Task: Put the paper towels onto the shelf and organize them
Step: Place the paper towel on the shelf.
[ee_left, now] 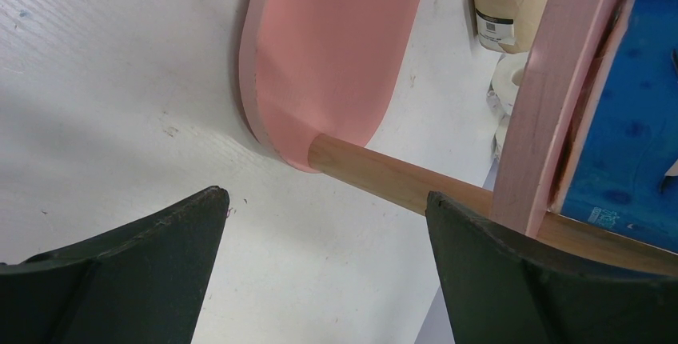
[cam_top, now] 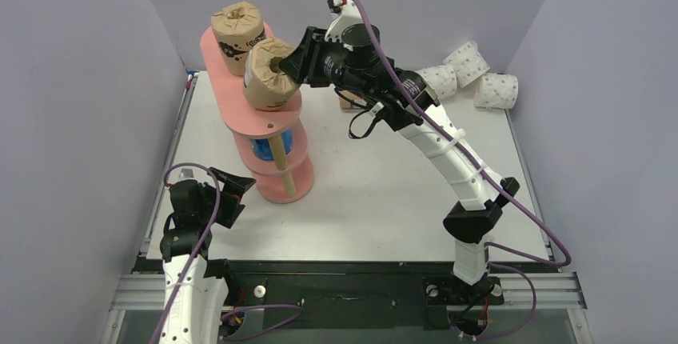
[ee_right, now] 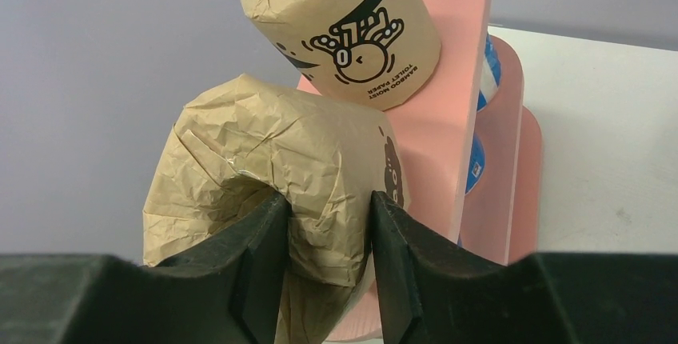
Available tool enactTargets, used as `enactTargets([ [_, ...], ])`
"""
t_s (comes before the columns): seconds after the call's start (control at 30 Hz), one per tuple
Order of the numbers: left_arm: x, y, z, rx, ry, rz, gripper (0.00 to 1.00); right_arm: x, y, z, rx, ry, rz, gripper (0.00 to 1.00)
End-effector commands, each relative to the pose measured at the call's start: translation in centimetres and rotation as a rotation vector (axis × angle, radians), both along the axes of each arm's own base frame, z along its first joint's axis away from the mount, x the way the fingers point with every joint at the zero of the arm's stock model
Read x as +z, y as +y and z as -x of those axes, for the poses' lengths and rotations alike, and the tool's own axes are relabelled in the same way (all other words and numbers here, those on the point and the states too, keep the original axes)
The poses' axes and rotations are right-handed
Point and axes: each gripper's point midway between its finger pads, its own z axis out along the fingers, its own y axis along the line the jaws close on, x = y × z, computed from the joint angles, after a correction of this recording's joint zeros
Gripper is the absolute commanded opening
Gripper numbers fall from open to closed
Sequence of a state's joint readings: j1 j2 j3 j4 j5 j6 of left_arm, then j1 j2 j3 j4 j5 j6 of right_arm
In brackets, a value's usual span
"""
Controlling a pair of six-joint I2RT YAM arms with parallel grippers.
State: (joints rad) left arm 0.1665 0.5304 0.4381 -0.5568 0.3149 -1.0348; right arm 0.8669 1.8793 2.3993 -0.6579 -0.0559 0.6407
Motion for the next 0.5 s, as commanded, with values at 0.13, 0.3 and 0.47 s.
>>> enactTargets([
  [0.13,0.96,0.24,-0.52,0.004,-0.04,-0.01,0.93,3.83,0.67,0.88,0.033,-0.069,-0.108,0.38],
  [0.3,0.95,0.24,-0.49,0.003,-0.04,-0.011,0.93,3.55,1.07,0.96,0.04,-0.062,-0.109,0.42],
  [0.47,0.93,0.22,-0.45,0.003,-0.04,-0.01,0.93,3.63,1.17,1.04,0.042,-0.058,-0.115,0.46],
])
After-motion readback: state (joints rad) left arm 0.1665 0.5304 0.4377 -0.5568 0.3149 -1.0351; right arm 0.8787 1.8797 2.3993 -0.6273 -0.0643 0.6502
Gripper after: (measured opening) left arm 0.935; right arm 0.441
